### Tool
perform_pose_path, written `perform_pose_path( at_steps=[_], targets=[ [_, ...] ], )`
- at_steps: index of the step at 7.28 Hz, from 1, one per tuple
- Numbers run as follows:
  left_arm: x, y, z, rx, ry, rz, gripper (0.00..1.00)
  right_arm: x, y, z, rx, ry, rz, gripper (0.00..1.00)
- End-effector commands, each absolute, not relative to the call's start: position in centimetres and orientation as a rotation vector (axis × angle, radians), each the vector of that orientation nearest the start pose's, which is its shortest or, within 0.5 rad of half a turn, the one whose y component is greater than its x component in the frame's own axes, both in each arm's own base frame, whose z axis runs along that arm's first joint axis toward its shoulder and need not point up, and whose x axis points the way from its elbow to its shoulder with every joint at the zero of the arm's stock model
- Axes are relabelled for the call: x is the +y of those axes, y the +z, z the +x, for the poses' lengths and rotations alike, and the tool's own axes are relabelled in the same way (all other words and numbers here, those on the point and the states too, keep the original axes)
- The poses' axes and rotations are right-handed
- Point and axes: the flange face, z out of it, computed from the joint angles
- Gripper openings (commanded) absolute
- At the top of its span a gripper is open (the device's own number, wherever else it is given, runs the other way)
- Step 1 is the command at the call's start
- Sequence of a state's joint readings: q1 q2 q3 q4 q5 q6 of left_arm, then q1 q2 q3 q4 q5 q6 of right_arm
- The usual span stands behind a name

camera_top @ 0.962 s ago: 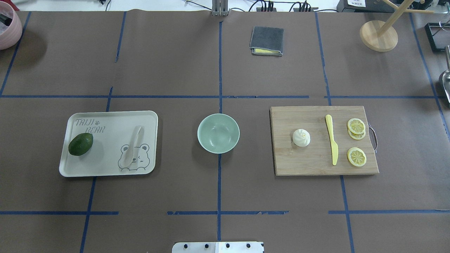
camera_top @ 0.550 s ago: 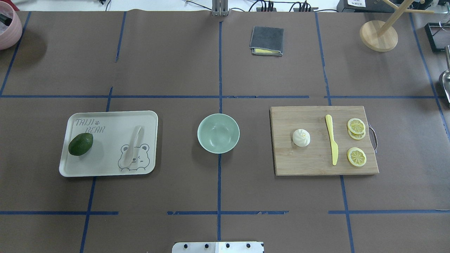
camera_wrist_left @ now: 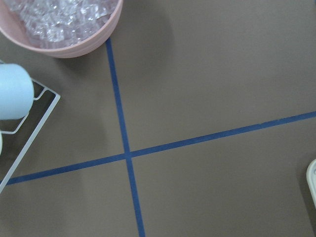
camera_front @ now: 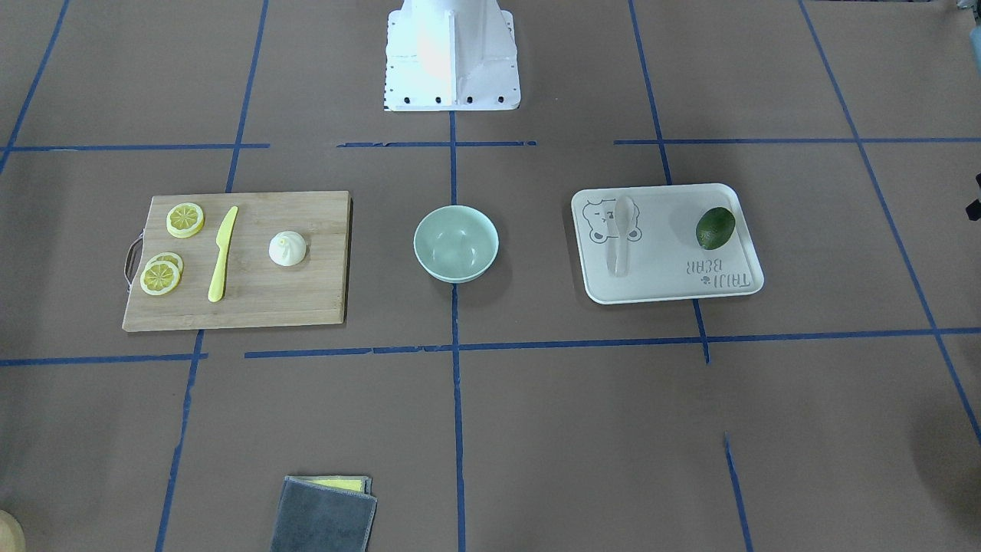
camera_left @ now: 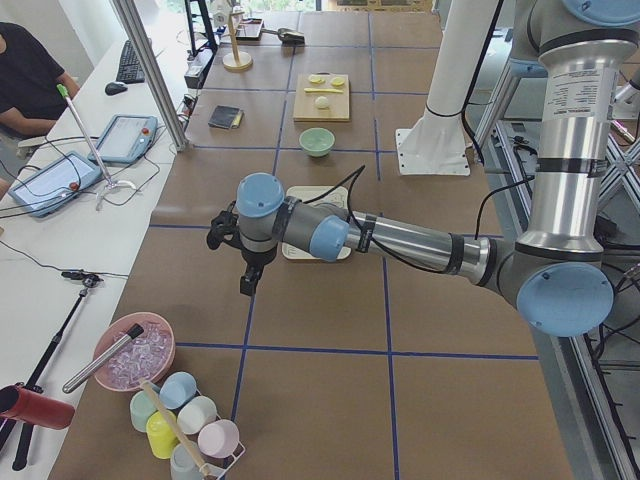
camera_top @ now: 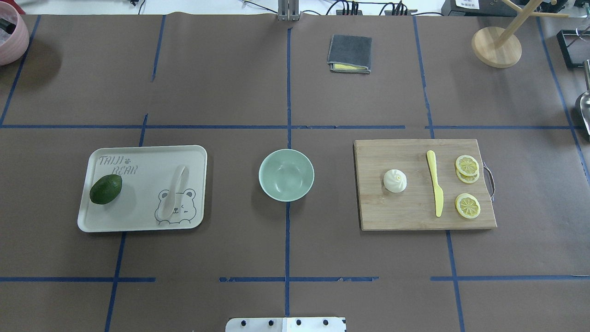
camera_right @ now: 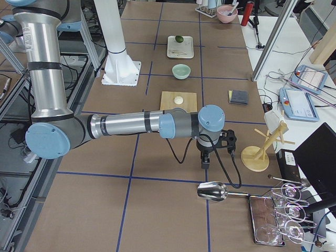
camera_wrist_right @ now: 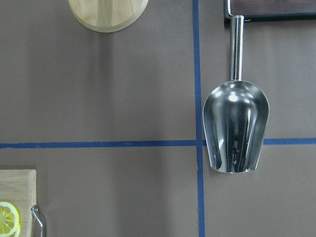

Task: Put spoon and bun in bowl

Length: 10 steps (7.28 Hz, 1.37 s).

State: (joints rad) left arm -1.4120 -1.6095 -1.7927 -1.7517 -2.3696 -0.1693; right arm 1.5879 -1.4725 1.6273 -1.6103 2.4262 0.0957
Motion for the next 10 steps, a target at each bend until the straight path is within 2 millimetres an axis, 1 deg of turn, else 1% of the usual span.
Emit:
perform_pose_path(
  at_steps=[1,2,3,4,5,6,7,8,9,10],
  targets=[
    [-52.0,45.6,9.1,0.905,0.161,0.276,1.0,-53.6,57.8,6.1,-0.863,0.041,0.074,1.0],
    [-51.8,44.1,12.5,0.925,0.153,0.266,1.0,-53.6,57.6,6.1,-0.865,0.043,0.075,1.0],
    [-52.5,41.3,15.6,0.92,0.099,0.273,1.0,-53.7,57.0,5.8,-0.868,0.044,0.078,1.0],
    [-51.2,39.4,19.6,0.93,0.087,0.25,1.0,-53.9,56.9,5.4,-0.866,0.035,0.078,1.0],
    [-50.6,36.7,24.8,0.922,0.04,0.249,1.0,-54.2,56.5,4.7,-0.867,0.023,0.077,1.0],
    [-49.3,34.8,30.0,0.933,0.012,0.215,1.0,-54.3,54.7,3.1,-0.868,-0.001,0.091,1.0],
    [-48.1,34.3,34.3,0.921,-0.004,0.196,1.0,-54.2,53.0,2.2,-0.874,-0.001,0.101,1.0],
    [-46.8,35.0,37.5,0.888,-0.022,0.186,1.0,-53.8,50.5,0.2,-0.885,0.044,0.085,1.0],
    [-46.0,35.9,39.7,0.862,-0.018,0.18,1.0,-53.3,48.0,-1.7,-0.898,0.066,0.078,1.0],
    [-45.6,36.1,40.6,0.859,-0.027,0.162,0.99,-52.9,46.4,-3.0,-0.908,0.084,0.07,1.0]
  ],
)
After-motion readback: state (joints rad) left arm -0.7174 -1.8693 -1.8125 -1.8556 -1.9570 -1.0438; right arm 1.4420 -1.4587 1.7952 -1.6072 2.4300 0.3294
